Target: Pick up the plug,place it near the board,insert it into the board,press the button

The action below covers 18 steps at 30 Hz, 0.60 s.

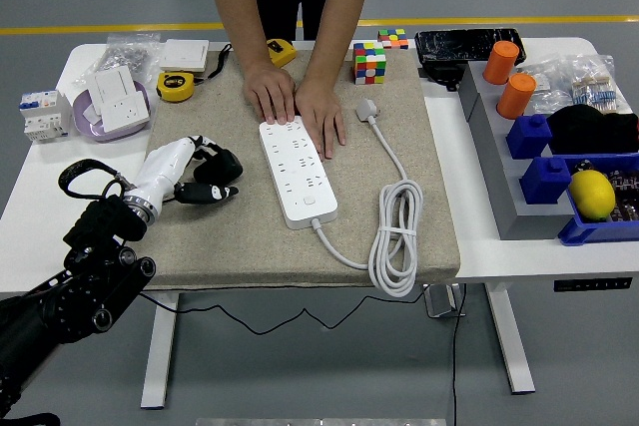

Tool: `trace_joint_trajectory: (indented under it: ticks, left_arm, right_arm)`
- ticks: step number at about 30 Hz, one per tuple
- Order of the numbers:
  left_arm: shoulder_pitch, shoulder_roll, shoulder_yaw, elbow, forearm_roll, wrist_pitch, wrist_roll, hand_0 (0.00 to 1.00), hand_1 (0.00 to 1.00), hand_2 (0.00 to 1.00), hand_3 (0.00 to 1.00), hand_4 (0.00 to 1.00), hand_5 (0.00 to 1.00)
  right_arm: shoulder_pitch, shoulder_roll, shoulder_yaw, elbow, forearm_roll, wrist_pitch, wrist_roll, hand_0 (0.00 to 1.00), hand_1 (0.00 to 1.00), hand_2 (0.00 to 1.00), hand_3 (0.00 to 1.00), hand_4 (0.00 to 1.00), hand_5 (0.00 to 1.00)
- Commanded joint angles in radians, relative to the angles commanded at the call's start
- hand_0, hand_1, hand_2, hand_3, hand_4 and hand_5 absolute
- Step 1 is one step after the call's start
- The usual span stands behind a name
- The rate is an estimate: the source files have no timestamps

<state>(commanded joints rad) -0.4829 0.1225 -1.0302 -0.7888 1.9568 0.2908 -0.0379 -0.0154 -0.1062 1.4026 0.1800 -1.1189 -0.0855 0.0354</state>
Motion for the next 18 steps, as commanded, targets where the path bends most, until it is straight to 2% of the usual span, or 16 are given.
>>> trace_joint_trajectory:
  ticks: [10,11,16,17,18]
  left_arm:
    - [-0.015,-0.001,0.007,0.033,0.050,0.025,-0.007,0.610,0.603,0.575,0.618,0.998,0.340]
    - [-0.015,-0.001,0.007,0.035,0.053,0.027,-0.008,0.592,0.590,0.543,0.572,0.998,0.332]
    - [-0.021,-0.001,0.012,0.045,0.061,0.045,-0.015,0.592,0.590,0.543,0.572,0.998,0.332]
    - [-0.023,-0.002,0.011,0.047,0.064,0.050,-0.015,0.525,0.510,0.431,0.478,0.981,0.300]
    - [-0.025,-0.003,0.010,0.049,0.067,0.054,-0.016,0.525,0.510,0.431,0.478,0.981,0.300]
  right_arm:
    - [0.002,-0.001,-0.001,0.000,0.004,0.000,0.002,0.961,0.898,0.849,0.872,0.998,0.939]
    - [0.002,-0.001,-0.001,0.000,0.004,0.000,0.002,0.961,0.897,0.849,0.873,0.998,0.939]
    - [0.004,-0.001,-0.002,0.000,0.007,-0.001,0.003,0.961,0.897,0.849,0.873,0.998,0.939]
    - [0.005,-0.001,-0.001,0.000,0.007,-0.001,0.003,0.961,0.898,0.849,0.872,0.998,0.940]
    - [0.005,-0.001,-0.001,0.000,0.008,-0.001,0.003,0.961,0.898,0.849,0.872,0.998,0.940]
